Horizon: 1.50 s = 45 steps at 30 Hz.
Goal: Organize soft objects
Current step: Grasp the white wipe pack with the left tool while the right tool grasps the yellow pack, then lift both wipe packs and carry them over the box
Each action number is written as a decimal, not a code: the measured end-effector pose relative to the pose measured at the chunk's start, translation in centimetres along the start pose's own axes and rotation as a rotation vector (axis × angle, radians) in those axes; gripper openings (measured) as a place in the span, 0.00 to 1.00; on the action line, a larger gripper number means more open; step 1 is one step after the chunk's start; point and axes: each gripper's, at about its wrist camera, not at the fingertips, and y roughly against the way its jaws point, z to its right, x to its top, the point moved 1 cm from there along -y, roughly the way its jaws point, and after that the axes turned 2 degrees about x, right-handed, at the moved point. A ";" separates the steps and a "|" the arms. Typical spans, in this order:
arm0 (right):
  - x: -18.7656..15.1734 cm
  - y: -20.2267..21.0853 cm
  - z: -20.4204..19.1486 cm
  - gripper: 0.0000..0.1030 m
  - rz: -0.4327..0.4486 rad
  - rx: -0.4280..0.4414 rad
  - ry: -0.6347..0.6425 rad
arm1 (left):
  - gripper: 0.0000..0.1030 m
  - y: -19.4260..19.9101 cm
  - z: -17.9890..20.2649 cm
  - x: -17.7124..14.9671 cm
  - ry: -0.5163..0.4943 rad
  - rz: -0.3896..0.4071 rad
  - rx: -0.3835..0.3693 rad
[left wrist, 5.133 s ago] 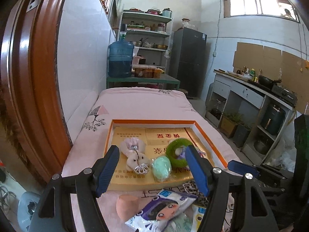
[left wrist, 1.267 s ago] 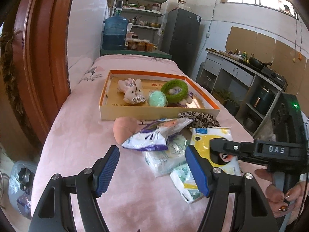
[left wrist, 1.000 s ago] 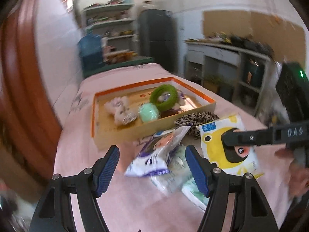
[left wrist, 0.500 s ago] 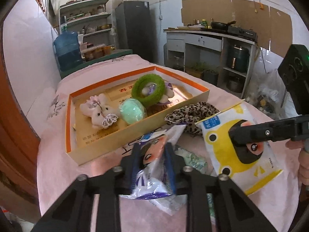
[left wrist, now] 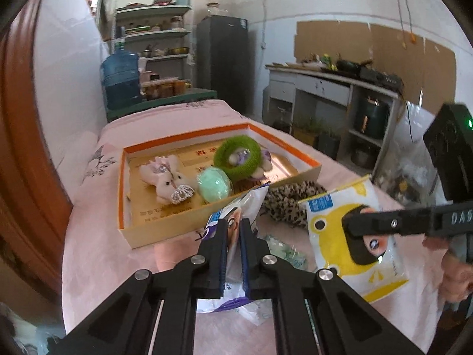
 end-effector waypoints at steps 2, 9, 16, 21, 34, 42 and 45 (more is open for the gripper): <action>0.1 0.3 -0.3 0.19 0.008 0.000 0.016 | 0.08 0.6 0.1 0.3 0.024 0.016 0.012; 0.8 0.7 -1.6 0.16 0.022 -0.009 0.074 | 0.08 2.7 0.1 1.0 0.119 0.061 0.042; 1.4 1.0 -2.9 0.14 0.035 -0.023 0.121 | 0.08 3.7 -0.2 1.3 0.164 0.083 0.042; 2.3 1.6 -3.8 0.13 0.057 -0.027 0.149 | 0.08 4.3 -0.4 1.9 0.180 0.109 0.044; 4.1 2.1 -5.3 0.13 0.086 -0.023 0.205 | 0.08 4.5 -0.9 2.3 0.218 0.125 0.054; 5.4 2.5 -5.8 0.13 0.116 -0.018 0.223 | 0.08 4.2 -1.2 3.0 0.229 0.131 0.070; 6.0 2.7 -5.8 0.13 0.127 -0.016 0.225 | 0.08 4.1 -1.2 3.3 0.233 0.138 0.078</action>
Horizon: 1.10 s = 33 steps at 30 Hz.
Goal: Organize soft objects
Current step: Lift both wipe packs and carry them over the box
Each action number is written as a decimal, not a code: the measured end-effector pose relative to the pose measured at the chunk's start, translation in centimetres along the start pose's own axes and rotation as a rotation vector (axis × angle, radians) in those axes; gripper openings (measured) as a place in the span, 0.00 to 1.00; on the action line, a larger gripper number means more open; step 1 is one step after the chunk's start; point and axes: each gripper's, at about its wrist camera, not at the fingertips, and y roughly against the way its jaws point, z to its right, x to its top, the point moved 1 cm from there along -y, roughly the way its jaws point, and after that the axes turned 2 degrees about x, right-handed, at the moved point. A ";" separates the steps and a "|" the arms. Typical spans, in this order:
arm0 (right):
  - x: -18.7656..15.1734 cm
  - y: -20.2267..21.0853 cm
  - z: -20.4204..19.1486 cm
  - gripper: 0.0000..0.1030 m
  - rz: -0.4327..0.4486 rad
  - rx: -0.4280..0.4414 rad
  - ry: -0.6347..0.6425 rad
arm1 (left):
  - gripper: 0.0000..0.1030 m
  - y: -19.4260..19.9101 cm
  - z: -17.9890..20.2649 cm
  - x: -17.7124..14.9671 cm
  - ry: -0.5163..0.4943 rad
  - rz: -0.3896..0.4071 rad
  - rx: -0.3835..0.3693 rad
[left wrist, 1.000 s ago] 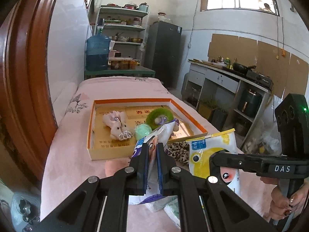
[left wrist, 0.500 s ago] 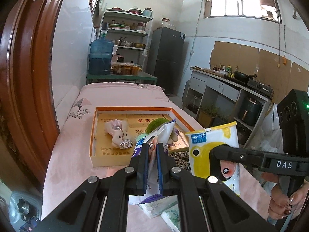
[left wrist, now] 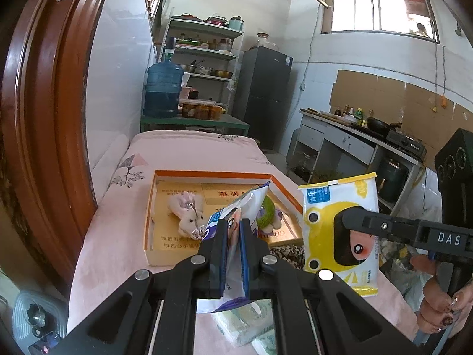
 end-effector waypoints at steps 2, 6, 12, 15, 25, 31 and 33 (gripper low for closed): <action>0.4 0.0 0.0 0.13 0.008 -0.002 0.002 | 0.08 -0.2 0.0 0.2 0.005 0.003 0.002; 1.1 0.1 0.2 0.13 0.022 -0.001 0.000 | 0.08 -0.6 0.0 0.6 0.010 0.002 0.011; 1.9 0.2 0.5 0.13 0.037 -0.002 -0.002 | 0.08 -1.1 -0.1 1.1 0.020 0.005 0.017; 2.0 0.2 0.6 0.13 0.035 -0.003 0.001 | 0.08 -1.4 -0.3 1.5 0.023 0.006 0.025; 3.7 -1.1 0.8 0.13 0.040 0.004 0.012 | 0.08 -2.8 -1.0 3.4 0.011 0.019 0.052; 4.7 -2.0 1.0 0.13 0.046 0.002 0.017 | 0.08 -3.9 -1.3 4.4 0.002 0.021 0.060; 5.0 -2.3 1.2 0.13 0.047 0.003 0.016 | 0.08 -4.3 -1.3 4.6 0.000 0.019 0.061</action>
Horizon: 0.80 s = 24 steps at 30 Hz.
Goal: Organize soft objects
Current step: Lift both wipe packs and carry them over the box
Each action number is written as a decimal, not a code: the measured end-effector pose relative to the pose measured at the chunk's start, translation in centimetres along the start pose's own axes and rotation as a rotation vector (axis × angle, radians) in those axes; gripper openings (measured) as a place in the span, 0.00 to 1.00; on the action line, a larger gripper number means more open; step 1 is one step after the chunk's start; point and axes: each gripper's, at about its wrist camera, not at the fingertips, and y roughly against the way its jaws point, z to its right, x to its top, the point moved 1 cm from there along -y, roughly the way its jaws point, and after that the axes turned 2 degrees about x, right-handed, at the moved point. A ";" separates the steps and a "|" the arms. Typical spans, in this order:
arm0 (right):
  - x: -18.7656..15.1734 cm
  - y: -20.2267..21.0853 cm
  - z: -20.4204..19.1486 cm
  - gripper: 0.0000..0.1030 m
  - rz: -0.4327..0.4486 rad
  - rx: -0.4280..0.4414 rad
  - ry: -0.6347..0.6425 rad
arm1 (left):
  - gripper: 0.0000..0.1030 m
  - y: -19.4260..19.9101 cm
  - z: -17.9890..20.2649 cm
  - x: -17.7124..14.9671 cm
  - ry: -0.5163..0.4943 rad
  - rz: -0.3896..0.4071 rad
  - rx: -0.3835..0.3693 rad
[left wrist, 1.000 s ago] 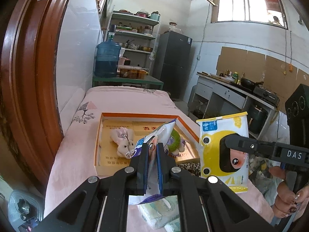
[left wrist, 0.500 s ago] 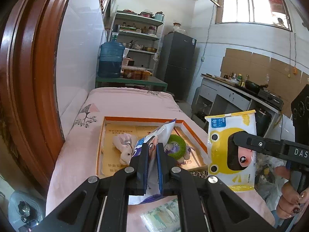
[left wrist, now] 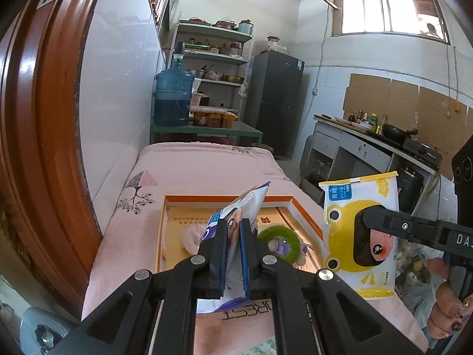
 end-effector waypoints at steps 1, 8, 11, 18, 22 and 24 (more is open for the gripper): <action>0.2 -0.1 0.1 0.13 0.001 -0.001 0.000 | 0.08 -0.2 0.0 0.1 -0.001 -0.001 0.002; 1.3 -1.0 0.8 0.13 0.008 -0.001 -0.002 | 0.08 -1.8 -0.1 0.6 -0.011 -0.012 0.007; 1.7 -1.3 1.2 0.13 0.013 -0.004 -0.004 | 0.08 -2.3 -0.3 0.8 -0.009 -0.014 0.012; 2.9 -2.0 2.6 0.13 0.030 -0.013 -0.024 | 0.08 -3.5 -1.1 2.0 -0.003 -0.011 0.025; 3.8 -2.6 3.0 0.13 0.037 -0.013 -0.025 | 0.08 -4.5 -1.6 2.9 0.008 -0.010 0.026; 4.3 -3.1 3.1 0.13 0.041 -0.008 -0.023 | 0.08 -5.2 -1.9 3.3 0.021 -0.017 0.019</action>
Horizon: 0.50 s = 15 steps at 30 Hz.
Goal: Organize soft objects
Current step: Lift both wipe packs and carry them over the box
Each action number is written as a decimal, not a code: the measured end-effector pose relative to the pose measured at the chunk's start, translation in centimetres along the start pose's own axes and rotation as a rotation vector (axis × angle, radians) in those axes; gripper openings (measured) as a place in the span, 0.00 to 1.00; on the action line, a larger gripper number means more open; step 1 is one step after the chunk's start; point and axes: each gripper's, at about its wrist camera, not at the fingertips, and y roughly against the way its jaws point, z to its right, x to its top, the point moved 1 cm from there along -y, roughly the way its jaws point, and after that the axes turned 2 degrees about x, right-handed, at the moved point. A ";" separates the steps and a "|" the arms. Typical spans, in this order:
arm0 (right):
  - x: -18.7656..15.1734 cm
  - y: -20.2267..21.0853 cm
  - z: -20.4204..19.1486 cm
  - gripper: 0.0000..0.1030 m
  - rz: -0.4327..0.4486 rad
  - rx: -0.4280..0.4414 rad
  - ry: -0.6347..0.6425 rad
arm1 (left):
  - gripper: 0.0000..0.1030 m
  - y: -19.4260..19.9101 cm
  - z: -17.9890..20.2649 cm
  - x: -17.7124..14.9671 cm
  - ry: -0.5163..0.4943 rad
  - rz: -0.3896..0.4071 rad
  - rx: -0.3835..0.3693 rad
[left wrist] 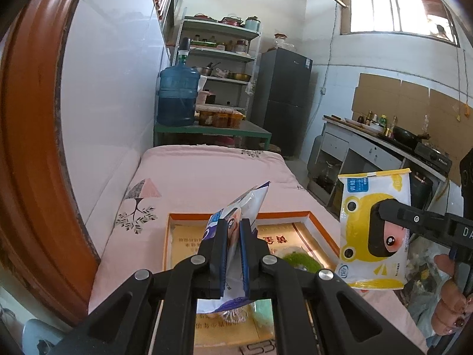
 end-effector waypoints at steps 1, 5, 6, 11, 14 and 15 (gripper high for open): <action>0.3 -0.3 0.0 0.13 0.002 0.003 0.000 | 0.08 -0.3 -0.1 0.2 0.007 -0.003 -0.004; 1.1 -1.8 0.4 0.13 0.009 0.015 -0.008 | 0.08 -1.4 -0.1 0.5 0.022 -0.011 -0.013; 1.2 -2.1 0.5 0.13 0.008 0.018 -0.011 | 0.08 -1.7 -0.1 0.5 0.024 -0.013 -0.012; 0.8 -5.0 1.6 0.13 -0.039 0.028 -0.056 | 0.08 -2.9 -0.6 -0.1 0.038 -0.033 0.003; 0.0 -6.8 2.3 0.13 -0.076 0.032 -0.086 | 0.08 -3.6 -1.3 -0.6 0.052 -0.052 0.014; -0.2 -7.3 2.6 0.13 -0.085 0.033 -0.094 | 0.08 -3.7 -1.4 -0.8 0.054 -0.056 0.018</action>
